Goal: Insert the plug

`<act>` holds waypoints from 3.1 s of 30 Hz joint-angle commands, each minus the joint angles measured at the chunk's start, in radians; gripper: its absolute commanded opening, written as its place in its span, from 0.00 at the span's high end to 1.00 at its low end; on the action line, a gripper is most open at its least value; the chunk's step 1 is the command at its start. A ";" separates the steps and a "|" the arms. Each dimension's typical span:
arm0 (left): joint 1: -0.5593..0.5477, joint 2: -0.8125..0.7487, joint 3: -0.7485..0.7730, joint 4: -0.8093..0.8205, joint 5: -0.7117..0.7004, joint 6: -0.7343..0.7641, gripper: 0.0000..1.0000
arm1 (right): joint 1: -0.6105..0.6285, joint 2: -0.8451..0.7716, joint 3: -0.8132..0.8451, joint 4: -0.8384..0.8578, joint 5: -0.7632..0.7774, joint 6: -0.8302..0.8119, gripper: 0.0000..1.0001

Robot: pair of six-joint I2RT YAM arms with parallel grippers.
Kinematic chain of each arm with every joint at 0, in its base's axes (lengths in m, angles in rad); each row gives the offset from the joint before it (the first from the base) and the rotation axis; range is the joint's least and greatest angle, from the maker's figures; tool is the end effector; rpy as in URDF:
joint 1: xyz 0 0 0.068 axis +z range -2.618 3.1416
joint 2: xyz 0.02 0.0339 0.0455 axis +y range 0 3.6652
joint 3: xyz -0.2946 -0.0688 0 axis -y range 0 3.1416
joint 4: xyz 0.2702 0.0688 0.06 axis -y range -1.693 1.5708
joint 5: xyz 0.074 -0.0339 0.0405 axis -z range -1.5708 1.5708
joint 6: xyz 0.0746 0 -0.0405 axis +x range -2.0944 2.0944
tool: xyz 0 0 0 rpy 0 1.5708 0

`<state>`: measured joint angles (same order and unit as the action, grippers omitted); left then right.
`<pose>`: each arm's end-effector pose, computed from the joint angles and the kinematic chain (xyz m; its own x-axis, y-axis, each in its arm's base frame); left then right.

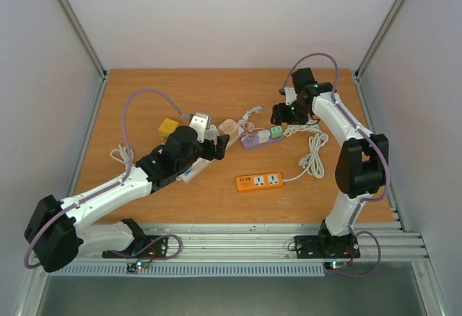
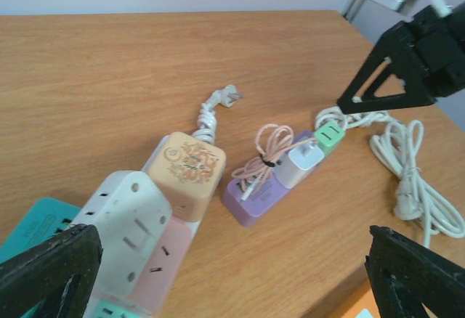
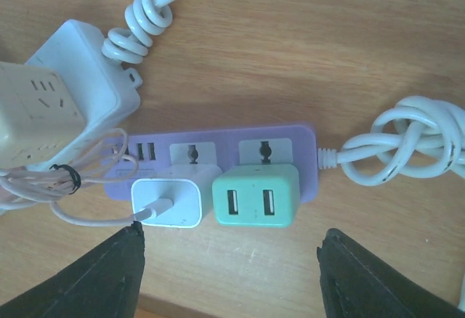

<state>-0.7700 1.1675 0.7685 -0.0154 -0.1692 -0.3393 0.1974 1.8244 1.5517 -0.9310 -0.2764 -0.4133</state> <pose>0.2325 -0.2080 0.2754 -0.4641 -0.0069 -0.8857 0.4465 0.8618 -0.2407 0.4104 0.1028 0.2476 -0.7238 -0.5388 -0.4310 -0.6283 0.7728 0.0891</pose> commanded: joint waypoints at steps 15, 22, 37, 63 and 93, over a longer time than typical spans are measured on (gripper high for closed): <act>0.071 -0.028 0.030 -0.062 -0.096 -0.024 0.01 | 0.004 0.063 -0.128 0.125 0.038 0.137 0.61; 0.121 -0.011 0.057 -0.110 -0.120 -0.031 0.01 | -0.004 0.058 -0.222 0.165 0.038 0.138 0.64; 0.480 0.194 0.120 -0.254 0.023 -0.109 0.01 | -0.015 -0.139 -0.167 0.237 -0.063 0.201 0.32; 0.576 0.649 0.464 -0.518 0.055 0.193 0.01 | 0.072 -0.486 -0.431 0.345 -0.190 0.312 0.20; 0.570 0.456 0.441 -0.513 0.138 0.183 0.45 | 0.189 -0.534 -0.464 0.412 -0.136 0.346 0.25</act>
<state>-0.1925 1.7817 1.2209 -0.5682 -0.0891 -0.1486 0.3698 1.3262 1.0981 -0.5758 -0.4217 -0.0864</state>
